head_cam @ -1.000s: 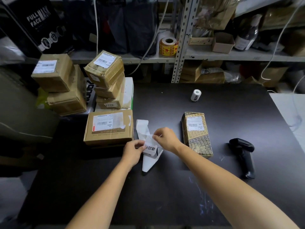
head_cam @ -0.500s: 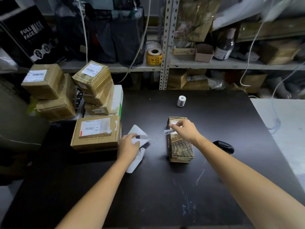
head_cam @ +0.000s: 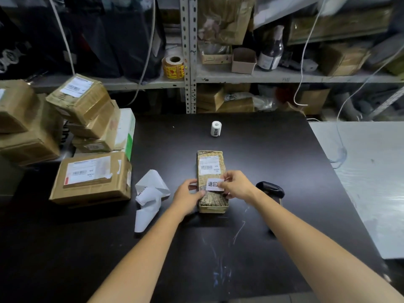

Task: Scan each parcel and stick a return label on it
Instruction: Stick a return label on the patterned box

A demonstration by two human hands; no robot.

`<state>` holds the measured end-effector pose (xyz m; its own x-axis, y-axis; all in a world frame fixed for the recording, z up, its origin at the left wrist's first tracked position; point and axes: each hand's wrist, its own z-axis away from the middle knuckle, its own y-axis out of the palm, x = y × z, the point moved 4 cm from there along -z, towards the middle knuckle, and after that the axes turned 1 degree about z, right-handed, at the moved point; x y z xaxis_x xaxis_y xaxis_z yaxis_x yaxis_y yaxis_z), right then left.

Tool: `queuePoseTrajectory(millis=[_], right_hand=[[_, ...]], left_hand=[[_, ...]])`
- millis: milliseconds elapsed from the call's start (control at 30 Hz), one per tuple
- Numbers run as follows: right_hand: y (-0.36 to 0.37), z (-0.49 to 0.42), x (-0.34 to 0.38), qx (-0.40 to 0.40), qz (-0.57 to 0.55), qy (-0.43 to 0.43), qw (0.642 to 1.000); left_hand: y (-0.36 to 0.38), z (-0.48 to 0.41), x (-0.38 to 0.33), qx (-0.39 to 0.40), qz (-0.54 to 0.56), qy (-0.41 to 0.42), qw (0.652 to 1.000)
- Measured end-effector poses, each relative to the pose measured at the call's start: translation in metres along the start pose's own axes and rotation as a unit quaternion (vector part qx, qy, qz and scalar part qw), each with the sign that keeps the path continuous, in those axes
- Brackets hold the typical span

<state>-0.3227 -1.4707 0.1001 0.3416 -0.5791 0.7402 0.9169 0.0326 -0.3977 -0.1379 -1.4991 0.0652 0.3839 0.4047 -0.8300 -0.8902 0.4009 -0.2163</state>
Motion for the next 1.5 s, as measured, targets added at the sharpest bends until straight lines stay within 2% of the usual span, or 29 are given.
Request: queuePoseTrajectory(millis=[133,267,467,567,767,933,1067,1200,1333,1500], right_hand=[[0.001,-0.006,0.001,-0.015,0.037,-0.015,0.999],[0.005,-0.008,0.001,-0.055,0.130,-0.047,0.989],[0.004,-0.009,0.001,-0.082,0.176,-0.060,0.979],[-0.007,-0.008,-0.005,-0.107,0.183,-0.039,0.977],[-0.009,-0.008,-0.025,-0.063,-0.028,-0.010,0.998],[-0.009,0.003,-0.009,-0.057,-0.096,-0.030,0.993],[-0.019,0.014,0.033,-0.046,-0.110,-0.106,0.987],[-0.003,0.036,0.098,0.023,-0.088,-0.207,0.974],[0.061,0.081,0.163,0.109,-0.059,-0.294,0.948],[0.182,0.169,0.216,0.211,-0.016,-0.374,0.903]], left_hand=[[-0.002,-0.003,0.003,0.006,0.020,-0.007,1.000],[0.000,-0.002,0.005,0.004,0.031,-0.005,1.000],[-0.001,-0.002,0.004,0.009,0.028,-0.003,1.000],[-0.004,-0.002,0.005,0.014,0.027,-0.004,1.000],[0.000,-0.004,0.004,0.037,0.038,-0.001,0.999],[0.000,0.011,-0.008,0.019,0.098,0.007,0.995],[-0.019,0.039,-0.039,-0.025,0.150,0.064,0.986],[-0.067,0.088,-0.065,-0.127,0.160,0.115,0.972],[-0.135,0.163,-0.056,-0.227,0.183,0.127,0.948],[-0.217,0.292,0.000,-0.378,0.215,0.094,0.896]])
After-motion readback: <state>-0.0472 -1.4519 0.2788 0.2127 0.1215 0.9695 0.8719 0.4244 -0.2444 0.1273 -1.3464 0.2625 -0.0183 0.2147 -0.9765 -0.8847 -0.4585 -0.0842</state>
